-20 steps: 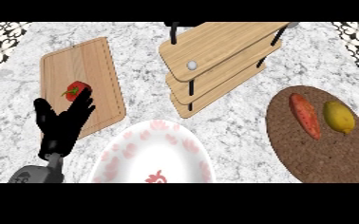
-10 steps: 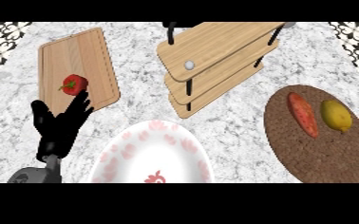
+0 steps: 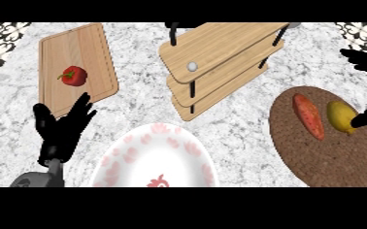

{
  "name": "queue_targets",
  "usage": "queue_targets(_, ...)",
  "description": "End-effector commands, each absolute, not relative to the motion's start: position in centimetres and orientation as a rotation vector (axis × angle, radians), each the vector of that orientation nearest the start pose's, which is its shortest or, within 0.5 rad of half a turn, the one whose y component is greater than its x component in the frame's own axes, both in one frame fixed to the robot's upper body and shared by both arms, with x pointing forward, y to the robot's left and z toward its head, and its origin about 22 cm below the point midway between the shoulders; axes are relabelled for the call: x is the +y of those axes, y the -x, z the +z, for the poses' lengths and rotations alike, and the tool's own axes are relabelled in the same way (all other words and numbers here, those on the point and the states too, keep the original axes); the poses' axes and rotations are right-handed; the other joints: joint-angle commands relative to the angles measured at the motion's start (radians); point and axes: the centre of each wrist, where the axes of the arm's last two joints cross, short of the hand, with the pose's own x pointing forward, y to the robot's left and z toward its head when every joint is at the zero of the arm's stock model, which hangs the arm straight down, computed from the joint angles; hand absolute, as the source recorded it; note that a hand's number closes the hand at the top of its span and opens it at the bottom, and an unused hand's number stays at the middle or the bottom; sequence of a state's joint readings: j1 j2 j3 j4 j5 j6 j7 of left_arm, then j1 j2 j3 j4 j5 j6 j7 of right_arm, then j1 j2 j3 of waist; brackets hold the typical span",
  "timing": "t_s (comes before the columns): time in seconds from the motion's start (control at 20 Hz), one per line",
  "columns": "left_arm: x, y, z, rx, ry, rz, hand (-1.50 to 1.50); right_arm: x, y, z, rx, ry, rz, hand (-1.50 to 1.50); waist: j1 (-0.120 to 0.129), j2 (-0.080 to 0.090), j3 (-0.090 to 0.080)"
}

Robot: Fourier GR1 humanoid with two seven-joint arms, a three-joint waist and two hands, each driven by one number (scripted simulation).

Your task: Pick the sweet potato from the placemat and place it in the tiered shelf

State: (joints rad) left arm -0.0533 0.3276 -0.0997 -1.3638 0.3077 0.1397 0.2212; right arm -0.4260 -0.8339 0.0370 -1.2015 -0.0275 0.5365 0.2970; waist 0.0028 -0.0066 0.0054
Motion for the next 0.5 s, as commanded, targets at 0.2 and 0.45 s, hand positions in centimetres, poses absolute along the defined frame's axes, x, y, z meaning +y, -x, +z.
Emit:
queue_targets(0.2, 28.7, -23.6, -4.4, -1.117, -0.092, 0.045, 0.0, -38.0, -32.2, 13.4, -0.932, 0.47, 0.919, -1.5, -0.002, 0.007, -0.006)
queue_targets(0.45, 28.4, -23.4, -4.1, -1.105, -0.078, 0.05, 0.0, -38.3, -30.9, 13.4, -0.924, 0.556, 0.877, -1.5, -0.006, 0.005, -0.006)
